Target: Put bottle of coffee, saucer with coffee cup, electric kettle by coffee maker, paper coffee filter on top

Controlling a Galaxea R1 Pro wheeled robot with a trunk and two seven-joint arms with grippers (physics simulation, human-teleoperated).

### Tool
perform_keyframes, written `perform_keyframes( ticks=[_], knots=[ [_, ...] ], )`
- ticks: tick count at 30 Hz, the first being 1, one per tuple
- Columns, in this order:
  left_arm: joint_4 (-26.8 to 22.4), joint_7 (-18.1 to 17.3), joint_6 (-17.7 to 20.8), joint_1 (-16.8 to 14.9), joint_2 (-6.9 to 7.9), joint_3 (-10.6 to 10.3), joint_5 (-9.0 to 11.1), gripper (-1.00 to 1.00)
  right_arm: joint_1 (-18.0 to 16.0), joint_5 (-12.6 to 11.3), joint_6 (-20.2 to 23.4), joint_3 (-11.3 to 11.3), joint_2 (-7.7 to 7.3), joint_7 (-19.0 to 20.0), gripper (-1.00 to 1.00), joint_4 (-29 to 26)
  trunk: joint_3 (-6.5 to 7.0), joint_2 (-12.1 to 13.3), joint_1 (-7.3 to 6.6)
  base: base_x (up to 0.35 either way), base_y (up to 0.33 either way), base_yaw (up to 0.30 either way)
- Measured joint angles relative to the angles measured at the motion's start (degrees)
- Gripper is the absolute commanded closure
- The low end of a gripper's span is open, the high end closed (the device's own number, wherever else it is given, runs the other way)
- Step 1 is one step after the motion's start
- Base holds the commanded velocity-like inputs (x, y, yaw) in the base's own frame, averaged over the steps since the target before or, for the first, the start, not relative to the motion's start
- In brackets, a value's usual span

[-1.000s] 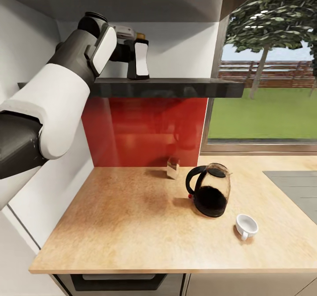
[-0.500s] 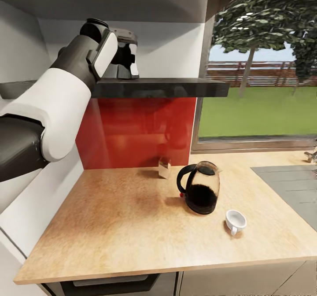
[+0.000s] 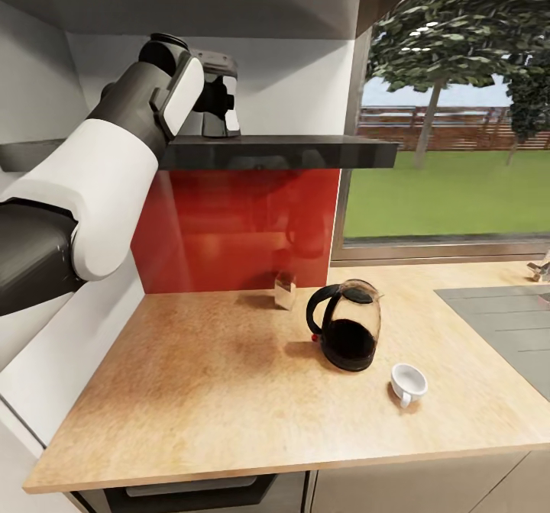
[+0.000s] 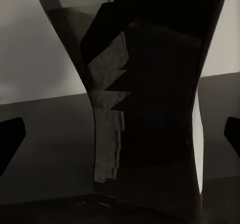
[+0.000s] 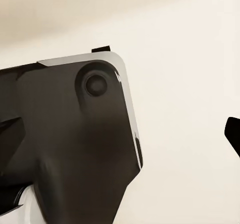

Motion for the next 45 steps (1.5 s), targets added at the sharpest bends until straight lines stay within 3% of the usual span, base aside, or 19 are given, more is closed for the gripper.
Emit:
perform_keyframes(
  ticks=[45],
  knots=[
    [-0.06, -0.45, -0.07, 1.11, 0.12, -0.07, 0.03, -1.00, 0.04, 0.00, -0.09, 0.00, 0.00, -0.07, -1.00, 0.01, 0.00, 0.00, 0.00, 0.048, 0.000, 0.000]
  ],
)
